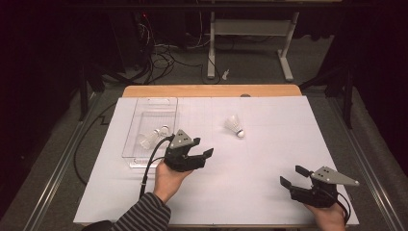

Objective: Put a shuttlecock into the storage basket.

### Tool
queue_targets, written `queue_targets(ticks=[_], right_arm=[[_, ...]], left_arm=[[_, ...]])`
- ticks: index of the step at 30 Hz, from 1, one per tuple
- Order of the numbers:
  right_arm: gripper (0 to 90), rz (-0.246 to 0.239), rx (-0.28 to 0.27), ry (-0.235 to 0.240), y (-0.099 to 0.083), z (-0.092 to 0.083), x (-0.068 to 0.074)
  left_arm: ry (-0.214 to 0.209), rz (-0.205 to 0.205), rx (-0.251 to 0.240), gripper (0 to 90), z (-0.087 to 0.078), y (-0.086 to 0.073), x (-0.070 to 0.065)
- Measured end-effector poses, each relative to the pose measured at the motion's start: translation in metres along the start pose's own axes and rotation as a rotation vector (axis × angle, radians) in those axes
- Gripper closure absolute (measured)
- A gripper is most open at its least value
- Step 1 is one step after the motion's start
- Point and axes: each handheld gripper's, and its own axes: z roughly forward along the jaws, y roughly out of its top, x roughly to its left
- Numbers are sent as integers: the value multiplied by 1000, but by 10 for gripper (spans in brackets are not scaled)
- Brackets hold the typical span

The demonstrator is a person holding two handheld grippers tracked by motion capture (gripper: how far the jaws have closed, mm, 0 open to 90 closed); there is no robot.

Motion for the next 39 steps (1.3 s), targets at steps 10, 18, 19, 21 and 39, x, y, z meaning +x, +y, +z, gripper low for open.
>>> queue_targets(ticks=[10,18,19,21,39], right_arm=[[279,2,-1,2,0,0,0],[279,4,4,3,0,1,0],[279,2,3,3,0,1,0],[279,4,4,3,0,1,0],[279,3,-2,5,0,0,0]], left_arm=[[2,-4,12,395,6,8,3],[0,-9,16,396,12,13,6],[-1,-13,12,396,13,14,5],[-6,-10,18,396,14,15,6],[9,-23,20,396,27,26,12]])
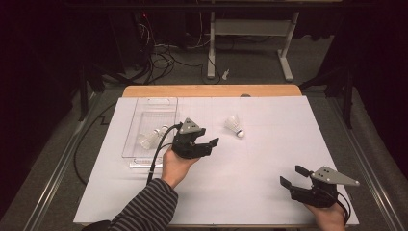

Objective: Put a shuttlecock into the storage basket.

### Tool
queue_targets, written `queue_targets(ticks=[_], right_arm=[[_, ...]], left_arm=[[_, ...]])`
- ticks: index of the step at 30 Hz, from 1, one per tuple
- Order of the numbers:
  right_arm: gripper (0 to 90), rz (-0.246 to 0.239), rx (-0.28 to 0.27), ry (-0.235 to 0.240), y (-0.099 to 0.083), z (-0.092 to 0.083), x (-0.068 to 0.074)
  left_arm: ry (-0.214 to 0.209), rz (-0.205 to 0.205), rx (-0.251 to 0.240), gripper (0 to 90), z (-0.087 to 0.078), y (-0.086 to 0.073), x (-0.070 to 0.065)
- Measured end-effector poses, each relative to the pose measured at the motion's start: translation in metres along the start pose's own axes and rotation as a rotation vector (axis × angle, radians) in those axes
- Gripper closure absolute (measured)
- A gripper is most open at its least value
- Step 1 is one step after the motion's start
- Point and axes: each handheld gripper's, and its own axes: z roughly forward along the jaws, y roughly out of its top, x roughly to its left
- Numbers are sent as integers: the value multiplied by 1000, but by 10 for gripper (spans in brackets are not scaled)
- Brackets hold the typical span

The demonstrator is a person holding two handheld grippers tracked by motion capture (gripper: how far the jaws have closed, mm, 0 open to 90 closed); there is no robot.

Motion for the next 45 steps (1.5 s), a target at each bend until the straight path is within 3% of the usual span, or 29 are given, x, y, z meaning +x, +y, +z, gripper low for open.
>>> queue_targets(ticks=[12,28,45], right_arm=[[280,0,-3,1,0,-1,0],[279,3,0,2,0,0,-1],[279,3,-1,3,0,0,-1]], left_arm=[[12,-7,7,395,14,10,5],[33,-44,30,394,32,10,16],[52,-49,39,393,47,16,21]])
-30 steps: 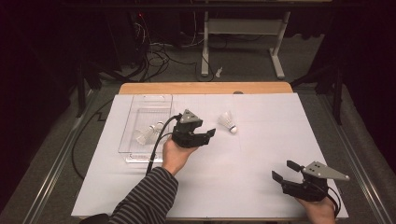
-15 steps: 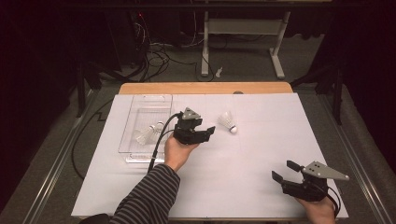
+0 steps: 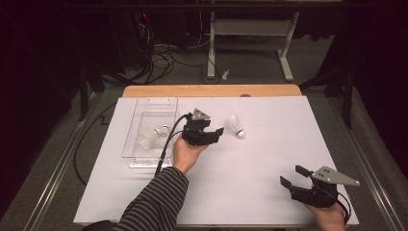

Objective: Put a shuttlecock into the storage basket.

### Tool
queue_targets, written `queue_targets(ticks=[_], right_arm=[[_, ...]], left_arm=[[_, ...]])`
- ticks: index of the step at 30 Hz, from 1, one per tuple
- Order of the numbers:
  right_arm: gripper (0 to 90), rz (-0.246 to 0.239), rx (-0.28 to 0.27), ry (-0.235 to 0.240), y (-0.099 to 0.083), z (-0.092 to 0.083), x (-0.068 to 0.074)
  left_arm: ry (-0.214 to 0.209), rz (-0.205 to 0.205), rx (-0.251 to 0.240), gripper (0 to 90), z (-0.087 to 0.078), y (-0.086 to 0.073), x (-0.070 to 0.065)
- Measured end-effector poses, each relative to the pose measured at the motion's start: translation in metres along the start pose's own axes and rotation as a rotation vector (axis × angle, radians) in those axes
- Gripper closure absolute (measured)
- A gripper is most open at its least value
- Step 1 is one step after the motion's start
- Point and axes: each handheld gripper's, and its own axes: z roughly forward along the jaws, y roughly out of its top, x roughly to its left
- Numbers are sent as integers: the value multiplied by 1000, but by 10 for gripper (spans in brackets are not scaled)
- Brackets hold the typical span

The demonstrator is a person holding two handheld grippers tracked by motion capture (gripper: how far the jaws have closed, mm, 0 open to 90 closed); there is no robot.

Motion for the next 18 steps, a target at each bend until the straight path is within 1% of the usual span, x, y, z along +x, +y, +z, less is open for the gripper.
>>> queue_targets(ticks=[10,12,16,18], right_arm=[[279,-2,1,-1,0,0,0],[279,0,0,0,0,0,0],[279,-1,0,0,0,0,0],[279,-1,0,0,0,0,0]], left_arm=[[-1,11,17,390,7,8,-2],[-3,12,11,390,8,9,-3],[-2,3,19,388,13,12,-2],[-3,-10,20,386,15,14,-2]])
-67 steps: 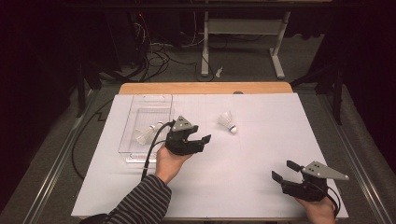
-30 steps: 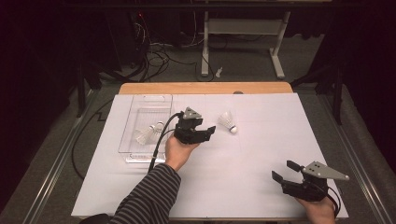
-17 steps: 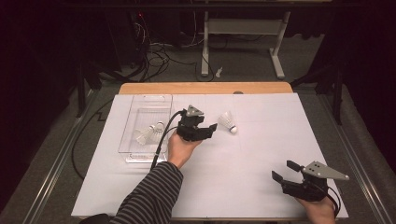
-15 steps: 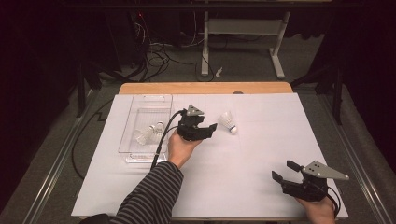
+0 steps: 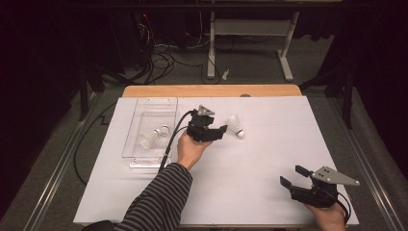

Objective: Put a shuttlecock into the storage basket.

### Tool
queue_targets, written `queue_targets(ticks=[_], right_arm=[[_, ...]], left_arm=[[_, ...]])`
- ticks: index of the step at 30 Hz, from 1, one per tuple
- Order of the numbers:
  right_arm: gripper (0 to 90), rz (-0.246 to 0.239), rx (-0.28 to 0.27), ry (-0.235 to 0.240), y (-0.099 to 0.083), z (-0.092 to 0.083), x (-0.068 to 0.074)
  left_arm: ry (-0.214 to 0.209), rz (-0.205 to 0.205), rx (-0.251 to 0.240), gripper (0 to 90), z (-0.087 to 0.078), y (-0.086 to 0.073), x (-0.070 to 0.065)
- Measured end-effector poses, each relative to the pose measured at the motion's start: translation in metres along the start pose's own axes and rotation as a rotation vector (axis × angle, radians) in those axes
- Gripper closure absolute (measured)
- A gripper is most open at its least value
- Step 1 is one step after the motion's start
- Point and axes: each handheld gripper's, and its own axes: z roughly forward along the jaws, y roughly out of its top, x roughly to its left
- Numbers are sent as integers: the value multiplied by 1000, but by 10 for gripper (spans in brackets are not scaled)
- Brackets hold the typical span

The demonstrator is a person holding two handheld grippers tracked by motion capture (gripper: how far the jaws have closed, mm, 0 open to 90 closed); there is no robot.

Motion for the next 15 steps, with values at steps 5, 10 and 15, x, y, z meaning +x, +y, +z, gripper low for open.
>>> queue_targets(ticks=[5,10,15], right_arm=[[279,0,-2,0,0,0,0],[279,-2,-1,3,0,0,0],[279,1,-2,4,0,0,0]], left_arm=[[1,2,9,384,6,5,-1],[17,-12,20,384,10,7,3],[26,-14,36,382,15,10,6]])
